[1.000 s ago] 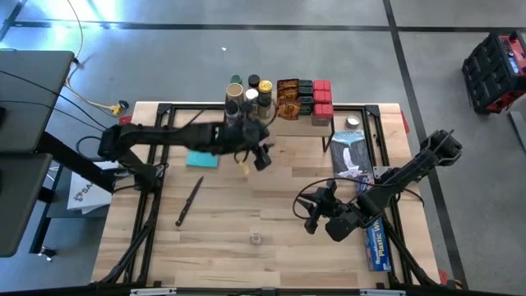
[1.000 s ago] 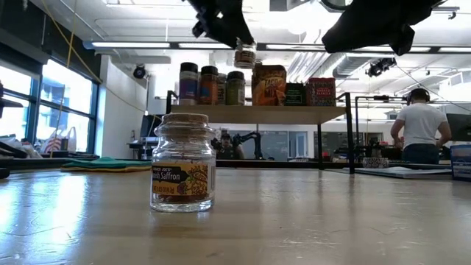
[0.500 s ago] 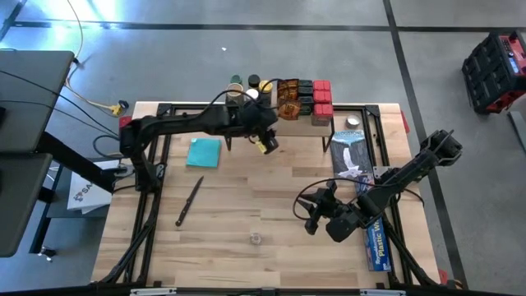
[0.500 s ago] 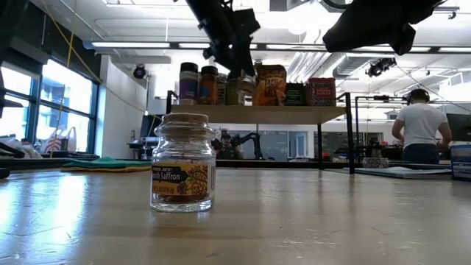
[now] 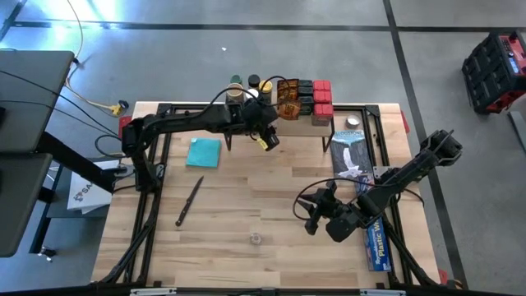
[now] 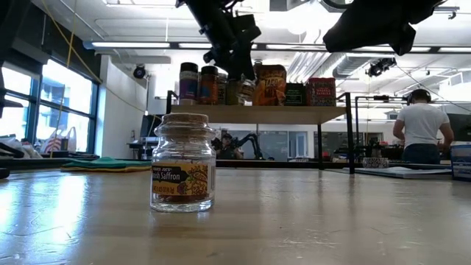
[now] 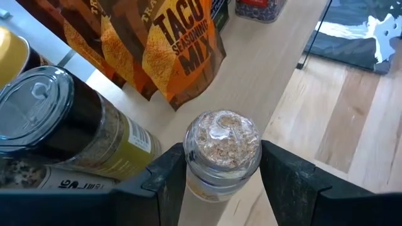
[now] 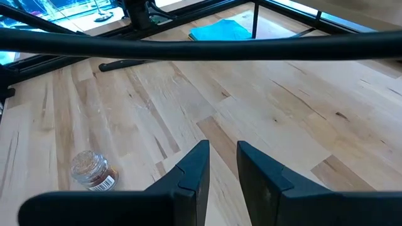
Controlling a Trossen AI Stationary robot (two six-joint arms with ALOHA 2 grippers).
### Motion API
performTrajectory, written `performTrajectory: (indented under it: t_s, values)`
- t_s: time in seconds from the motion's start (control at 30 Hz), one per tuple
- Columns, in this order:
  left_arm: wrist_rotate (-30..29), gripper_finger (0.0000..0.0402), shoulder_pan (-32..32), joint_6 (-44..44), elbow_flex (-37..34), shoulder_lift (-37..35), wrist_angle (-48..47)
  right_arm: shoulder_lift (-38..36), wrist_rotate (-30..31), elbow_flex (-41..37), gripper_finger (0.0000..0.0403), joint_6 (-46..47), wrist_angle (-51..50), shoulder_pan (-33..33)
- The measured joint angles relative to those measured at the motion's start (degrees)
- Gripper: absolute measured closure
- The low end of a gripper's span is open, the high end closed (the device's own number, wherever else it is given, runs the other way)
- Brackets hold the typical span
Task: Shelf spices
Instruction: Put the brown seasoning bottle on the shelf
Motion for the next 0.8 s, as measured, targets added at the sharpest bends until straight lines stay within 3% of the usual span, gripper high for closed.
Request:
performTrajectory:
  t_s: [0.8]
  values:
    - [0.4,0.021,1.7,-3.1,-2.1,0.0,-0.1,0.0,-0.8,0.0,0.0327,0.0,0.0,0.0]
